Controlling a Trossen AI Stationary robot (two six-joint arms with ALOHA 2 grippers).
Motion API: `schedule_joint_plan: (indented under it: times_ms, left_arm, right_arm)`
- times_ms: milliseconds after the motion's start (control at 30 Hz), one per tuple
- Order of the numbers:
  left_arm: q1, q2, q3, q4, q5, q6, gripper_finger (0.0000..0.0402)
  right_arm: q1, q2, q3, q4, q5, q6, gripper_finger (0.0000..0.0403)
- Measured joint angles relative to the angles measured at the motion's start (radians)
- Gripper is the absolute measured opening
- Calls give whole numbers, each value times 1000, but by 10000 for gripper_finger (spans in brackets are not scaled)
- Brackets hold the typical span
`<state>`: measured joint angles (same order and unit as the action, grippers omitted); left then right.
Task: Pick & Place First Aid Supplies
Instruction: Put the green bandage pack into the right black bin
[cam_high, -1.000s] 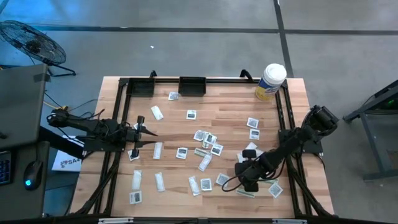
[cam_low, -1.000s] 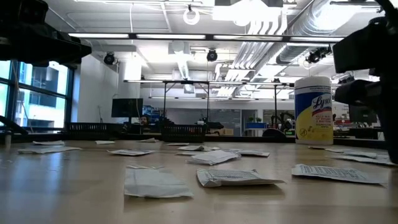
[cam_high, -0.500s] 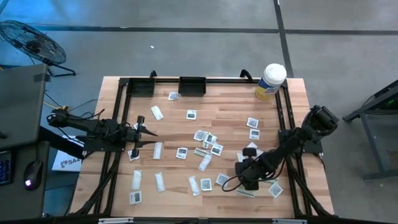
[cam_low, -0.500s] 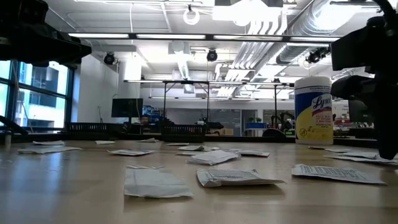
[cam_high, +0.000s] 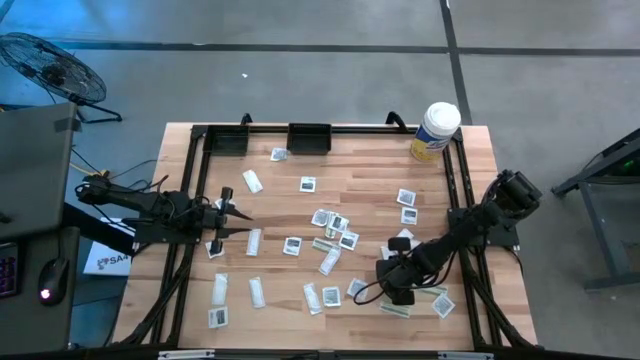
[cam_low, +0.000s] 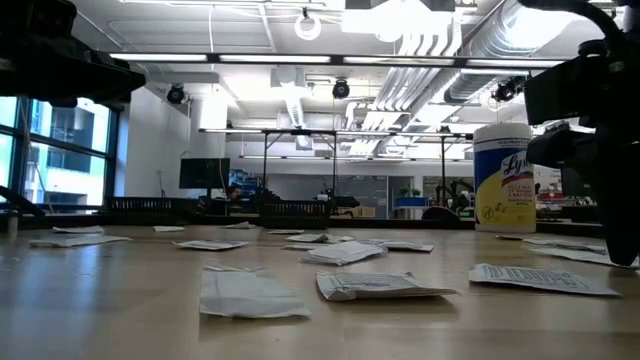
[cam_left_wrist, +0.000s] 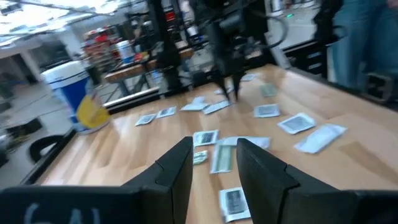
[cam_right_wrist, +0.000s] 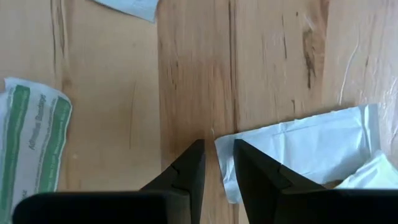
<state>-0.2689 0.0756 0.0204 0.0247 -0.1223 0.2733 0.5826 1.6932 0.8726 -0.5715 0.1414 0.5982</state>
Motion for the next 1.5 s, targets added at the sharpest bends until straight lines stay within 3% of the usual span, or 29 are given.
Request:
schedule_joint_plan:
  times_ms: [233, 400, 1000, 1100, 1333, 1500]
  left_arm:
    - [0, 0, 0, 107, 130, -6, 121]
    - [0, 0, 0, 202, 207, -94, 121]
    - [0, 8, 0, 265, 210, -121, 121]
    - [0, 17, 0, 265, 184, -121, 121]
    - [0, 64, 0, 265, 13, -121, 121]
    - [0, 107, 0, 266, -95, -122, 121]
  right_arm:
    - [-25, 1, 0, -4, -11, 22, 31]
    - [-28, -2, -1, 11, -37, 37, 4]
    - [-85, -37, 178, 11, -19, 155, 1]
    - [-116, -38, 211, 13, 21, 154, 1]
    - [-237, -38, 263, 26, 154, 177, 1]
    - [-371, -38, 270, 159, 192, 152, 1]
